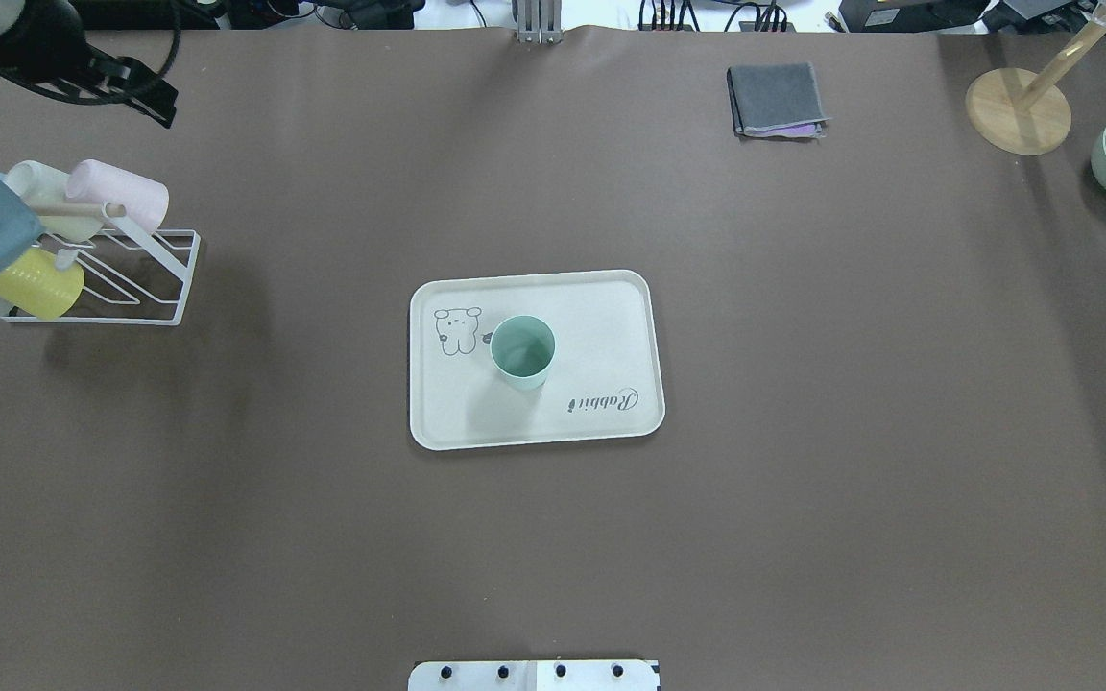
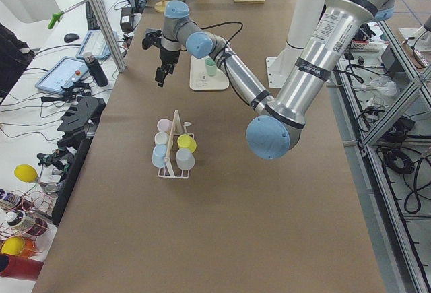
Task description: Pick up and place green cup on tray
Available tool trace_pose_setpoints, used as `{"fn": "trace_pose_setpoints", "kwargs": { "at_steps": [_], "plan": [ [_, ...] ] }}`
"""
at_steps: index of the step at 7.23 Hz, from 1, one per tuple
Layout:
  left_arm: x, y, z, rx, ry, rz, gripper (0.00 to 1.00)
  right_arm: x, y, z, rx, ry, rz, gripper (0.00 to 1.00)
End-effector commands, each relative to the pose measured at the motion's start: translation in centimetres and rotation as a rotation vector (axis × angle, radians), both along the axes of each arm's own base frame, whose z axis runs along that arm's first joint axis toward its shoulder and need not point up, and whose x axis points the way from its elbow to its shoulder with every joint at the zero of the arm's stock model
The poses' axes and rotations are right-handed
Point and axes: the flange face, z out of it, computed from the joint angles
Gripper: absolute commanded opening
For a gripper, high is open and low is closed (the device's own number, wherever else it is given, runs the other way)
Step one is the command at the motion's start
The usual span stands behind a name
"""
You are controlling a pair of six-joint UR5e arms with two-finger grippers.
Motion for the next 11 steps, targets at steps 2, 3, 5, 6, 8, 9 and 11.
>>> {"fn": "trace_pose_setpoints", "kwargs": {
  "at_steps": [2, 3, 5, 6, 8, 9, 11],
  "plan": [
    [-10.0, -4.5, 14.0, -0.108, -0.152, 0.070, 0.98, -0.1, 0.0, 0.2, -0.008, 0.001, 0.002, 1.00],
    [-13.2, -6.0, 18.7, -0.184, -0.170, 0.049, 0.98, -0.2, 0.0, 0.3, -0.011, 0.001, 0.001, 1.00],
    [-18.1, -5.7, 23.4, -0.224, -0.185, 0.065, 0.98, -0.7, -0.1, 0.4, -0.012, 0.001, -0.009, 1.00],
    [-20.4, -3.0, 27.4, -0.293, -0.096, 0.049, 0.98, -0.9, -0.1, 0.5, -0.014, 0.001, -0.012, 1.00],
    [-23.6, 0.7, 32.3, -0.266, -0.041, 0.161, 0.98, -1.3, -0.3, 0.3, -0.010, -0.001, -0.019, 1.00],
    [-24.0, 1.4, 33.2, -0.288, -0.041, 0.160, 0.98, -1.3, -0.3, 0.3, -0.011, -0.001, -0.020, 1.00],
    [-24.5, 3.7, 35.8, -0.335, -0.033, 0.149, 0.98, -1.3, -0.3, 0.4, -0.013, -0.001, -0.020, 1.00]
  ]
}}
